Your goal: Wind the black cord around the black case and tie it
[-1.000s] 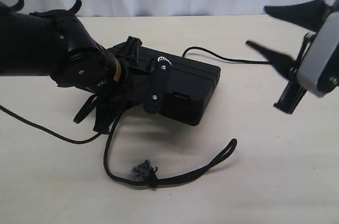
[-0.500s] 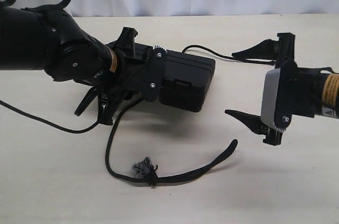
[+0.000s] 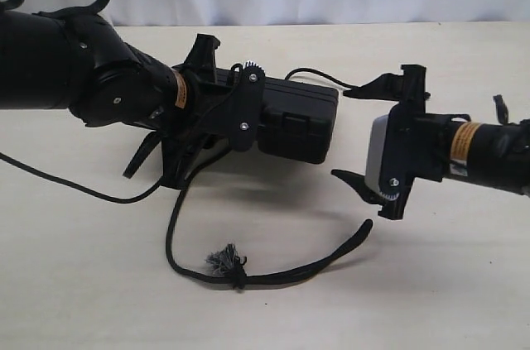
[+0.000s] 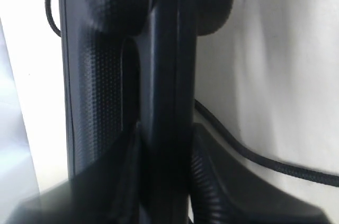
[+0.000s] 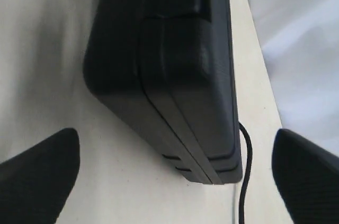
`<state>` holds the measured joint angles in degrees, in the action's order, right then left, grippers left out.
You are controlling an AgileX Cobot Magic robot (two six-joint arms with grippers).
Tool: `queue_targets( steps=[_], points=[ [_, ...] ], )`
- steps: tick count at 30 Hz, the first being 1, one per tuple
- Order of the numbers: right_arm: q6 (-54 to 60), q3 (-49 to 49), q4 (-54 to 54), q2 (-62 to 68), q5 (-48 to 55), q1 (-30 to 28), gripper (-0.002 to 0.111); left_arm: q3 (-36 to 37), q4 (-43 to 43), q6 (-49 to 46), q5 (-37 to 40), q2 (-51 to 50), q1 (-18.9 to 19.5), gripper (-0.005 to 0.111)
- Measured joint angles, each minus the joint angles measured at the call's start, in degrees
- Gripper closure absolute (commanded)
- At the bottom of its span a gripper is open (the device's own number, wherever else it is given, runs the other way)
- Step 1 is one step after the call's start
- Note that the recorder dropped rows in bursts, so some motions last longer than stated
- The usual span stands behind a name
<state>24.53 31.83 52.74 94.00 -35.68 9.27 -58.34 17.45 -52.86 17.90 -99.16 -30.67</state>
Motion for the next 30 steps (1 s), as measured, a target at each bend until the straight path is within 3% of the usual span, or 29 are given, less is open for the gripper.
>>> queue_targets(
  steps=[4,11,26,28,30],
  points=[
    [7.22,0.03,-5.98,3.63,-2.10,3.35,0.017,0.00,-0.22,0.00,-0.14,0.00,0.00,0.107],
    [12.60,0.12,-20.01,7.25,-9.55,4.07,0.017,0.00,-0.22,0.12,-0.43,0.00,0.00,0.107],
    [15.01,1.73,-19.33,14.08,-18.37,4.07,0.017,0.00,-1.21,0.12,-0.55,0.00,0.00,0.107],
    [14.86,2.29,-19.28,14.35,-18.37,4.07,0.023,0.00,-1.28,0.12,-0.67,0.00,0.00,0.107],
    [13.62,2.52,-19.14,14.57,-18.37,4.07,0.038,0.00,-1.28,0.12,-0.67,0.00,0.00,0.107]
  ],
)
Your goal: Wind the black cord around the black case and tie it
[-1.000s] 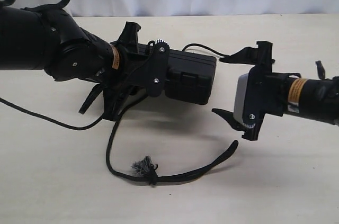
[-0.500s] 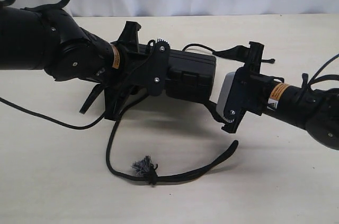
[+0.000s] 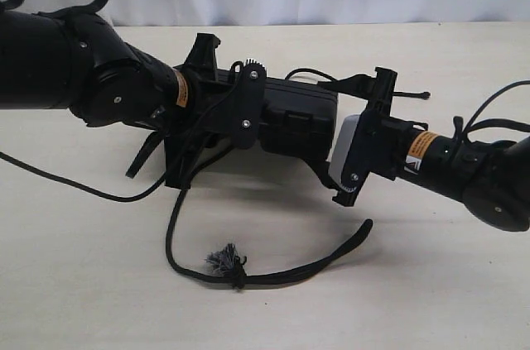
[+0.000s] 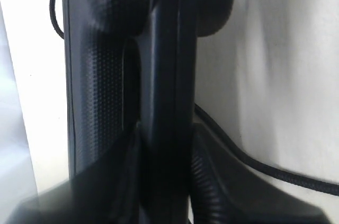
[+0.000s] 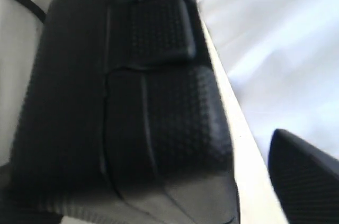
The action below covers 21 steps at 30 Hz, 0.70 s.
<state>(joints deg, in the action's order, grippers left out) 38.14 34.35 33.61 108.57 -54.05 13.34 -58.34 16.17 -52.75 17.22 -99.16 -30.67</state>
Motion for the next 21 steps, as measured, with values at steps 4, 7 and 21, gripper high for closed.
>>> queue_targets(
  steps=[4,7,21],
  points=[
    [-0.80,0.13,0.45,0.50,-0.02,0.00,0.078,0.00,-0.22,0.00,-0.86,0.12,0.00,0.104],
    [-0.80,0.34,0.45,0.50,-0.02,0.00,0.104,0.00,-0.22,0.00,-1.20,0.12,0.00,0.092],
    [-1.05,0.34,-0.29,0.50,-0.12,0.09,0.104,-0.35,-0.10,2.97,-1.00,7.39,0.00,0.042]
  ],
)
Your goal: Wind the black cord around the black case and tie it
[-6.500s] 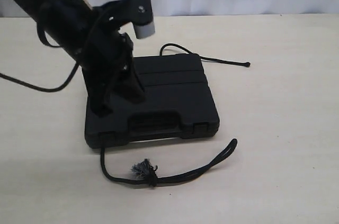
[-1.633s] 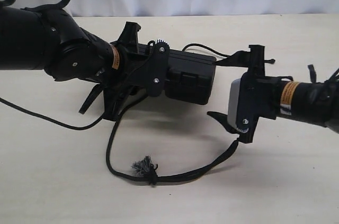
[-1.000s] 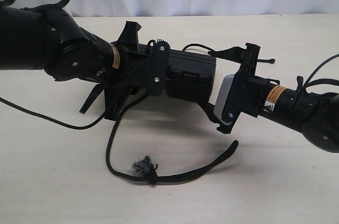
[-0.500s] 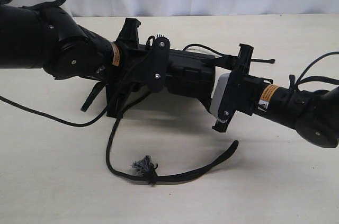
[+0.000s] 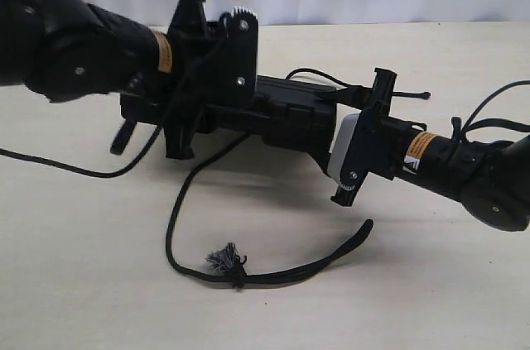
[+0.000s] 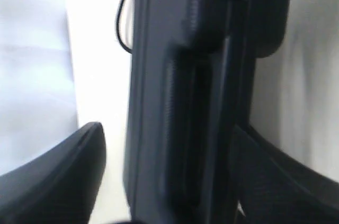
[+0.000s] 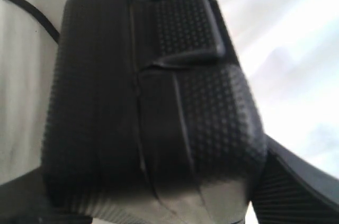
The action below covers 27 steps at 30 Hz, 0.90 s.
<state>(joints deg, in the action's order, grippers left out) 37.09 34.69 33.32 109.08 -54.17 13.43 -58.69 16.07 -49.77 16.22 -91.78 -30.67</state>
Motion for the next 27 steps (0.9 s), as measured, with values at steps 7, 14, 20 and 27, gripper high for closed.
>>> queue_targets(
  steps=[7,14,20,27],
  points=[
    [-0.40,0.00,-1.11,0.00,-0.27,0.35,0.104,-0.25,-7.68,-1.26,20.05,13.63,0.00,0.062],
    [-0.40,0.00,-1.11,0.00,-0.37,0.35,0.104,12.59,-42.90,-39.08,25.45,7.79,0.00,0.062],
    [-0.49,0.00,-1.11,0.00,-0.37,0.35,0.104,15.86,-48.15,-44.51,16.87,1.91,-3.35,0.062],
    [-0.49,0.00,-1.11,0.00,-0.37,0.35,0.104,15.86,-49.25,-42.78,5.66,-3.59,-8.77,0.063]
  ],
)
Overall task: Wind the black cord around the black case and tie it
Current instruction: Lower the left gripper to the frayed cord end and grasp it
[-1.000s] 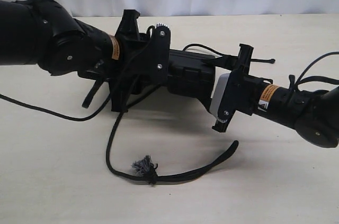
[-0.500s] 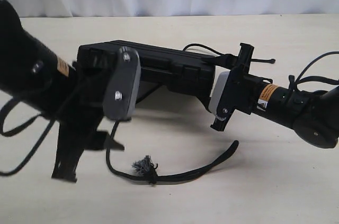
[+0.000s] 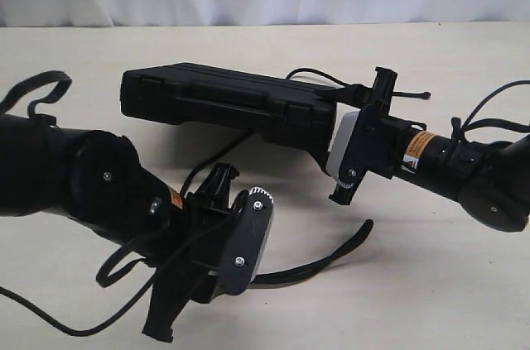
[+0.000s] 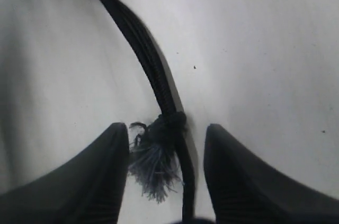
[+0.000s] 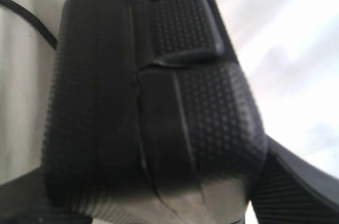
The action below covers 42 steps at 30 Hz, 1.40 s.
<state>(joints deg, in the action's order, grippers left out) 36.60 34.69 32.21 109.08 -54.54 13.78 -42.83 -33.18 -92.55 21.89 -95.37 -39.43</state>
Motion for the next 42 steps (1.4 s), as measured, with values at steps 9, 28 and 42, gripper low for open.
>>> queue_targets(
  steps=[9,28,42],
  points=[
    [0.00,0.00,0.00,0.00,0.00,0.00,0.104,0.00,-1.54,2.03,-1.69,-4.83,0.00,0.063],
    [0.00,0.00,-0.10,0.00,0.00,0.00,0.104,-1.94,-5.97,2.46,-2.63,-8.94,0.00,0.090],
    [0.00,0.00,-0.10,0.00,0.00,0.00,0.104,-1.94,-6.09,6.86,-2.99,-9.07,0.00,0.059]
  ],
)
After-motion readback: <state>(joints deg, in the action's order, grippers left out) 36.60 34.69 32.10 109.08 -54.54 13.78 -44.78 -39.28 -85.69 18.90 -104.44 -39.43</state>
